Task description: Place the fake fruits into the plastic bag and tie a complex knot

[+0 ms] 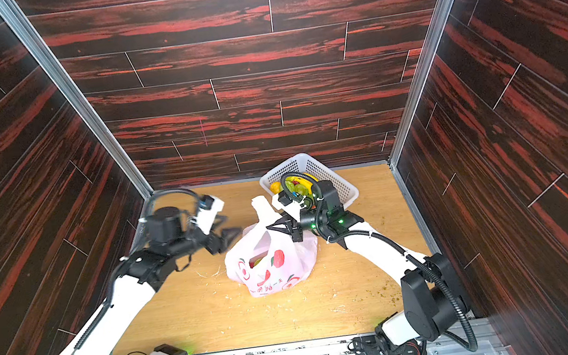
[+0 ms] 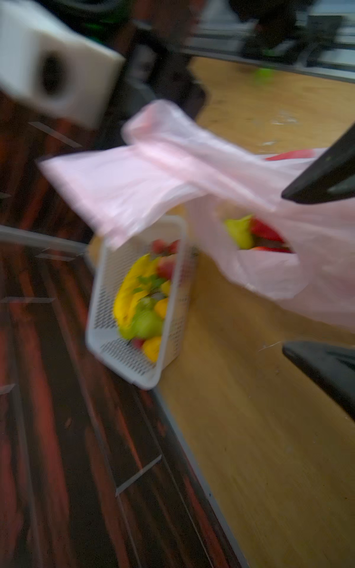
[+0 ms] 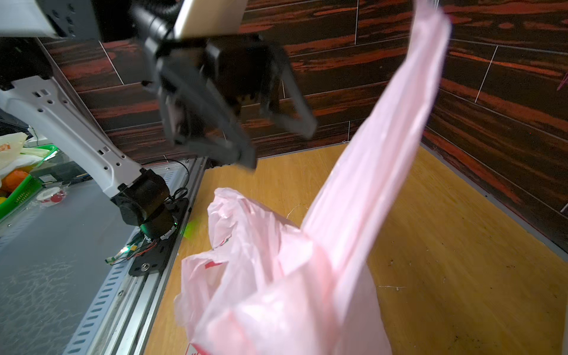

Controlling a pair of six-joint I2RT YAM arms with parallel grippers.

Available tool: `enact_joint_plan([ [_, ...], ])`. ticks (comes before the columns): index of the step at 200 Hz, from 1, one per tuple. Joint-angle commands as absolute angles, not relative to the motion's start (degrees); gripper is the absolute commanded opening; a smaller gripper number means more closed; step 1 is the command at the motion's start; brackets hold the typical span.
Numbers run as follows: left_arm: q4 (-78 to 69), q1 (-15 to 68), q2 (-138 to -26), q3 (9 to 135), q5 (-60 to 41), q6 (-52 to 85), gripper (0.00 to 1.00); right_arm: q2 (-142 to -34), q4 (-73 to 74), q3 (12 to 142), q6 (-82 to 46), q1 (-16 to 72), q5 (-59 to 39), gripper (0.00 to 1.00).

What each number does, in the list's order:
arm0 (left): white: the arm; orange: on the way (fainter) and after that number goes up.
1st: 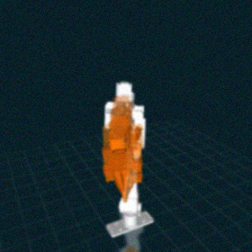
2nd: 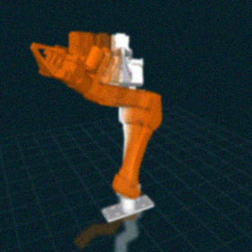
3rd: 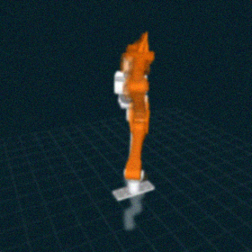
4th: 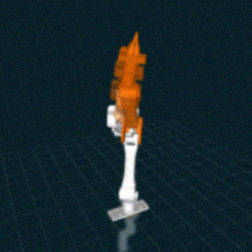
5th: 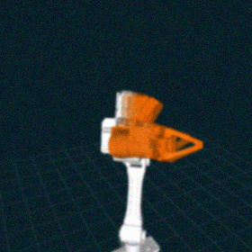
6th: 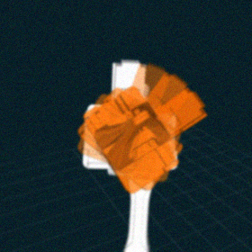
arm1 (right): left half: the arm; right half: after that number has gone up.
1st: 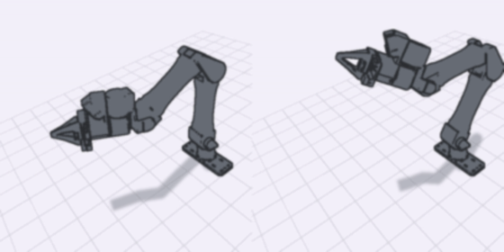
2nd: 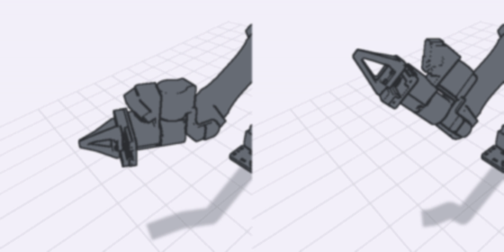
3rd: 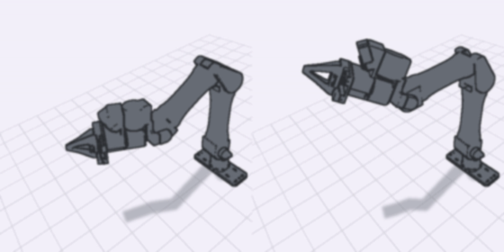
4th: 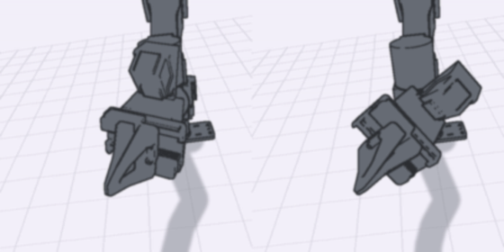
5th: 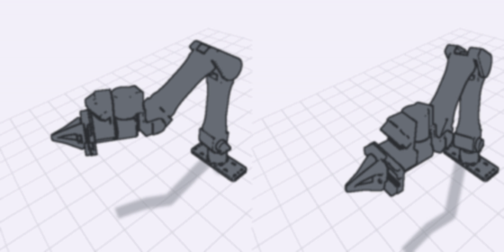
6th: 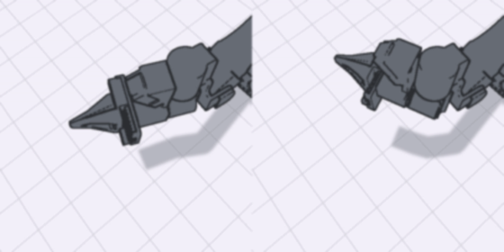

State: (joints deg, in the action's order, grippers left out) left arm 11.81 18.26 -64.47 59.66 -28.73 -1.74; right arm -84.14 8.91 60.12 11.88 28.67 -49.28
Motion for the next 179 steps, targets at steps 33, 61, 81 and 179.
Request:
enact_joint_plan([
  [33,0.34,13.89,-73.78,64.68,-31.86,18.15,0.75,-81.35,8.86,59.19,13.45,28.98,-50.51,0.0],
  [61,-6.13,13.96,-79.96,66.9,-38.12,20.85,0.75,-80.94,9.37,59.02,13.01,29.05,-51.14,0.0],
  [81,-10.67,14.11,-83.73,67.83,-42.32,24.82,0.75,-80.95,9.84,58.88,12.41,29.09,-51.5,0.0],
  [179,-37.35,19.38,-91.1,65.08,-54.34,35.39,0.81,-80.12,10.25,57.88,12.16,29.67,-52.73,0.0],
])
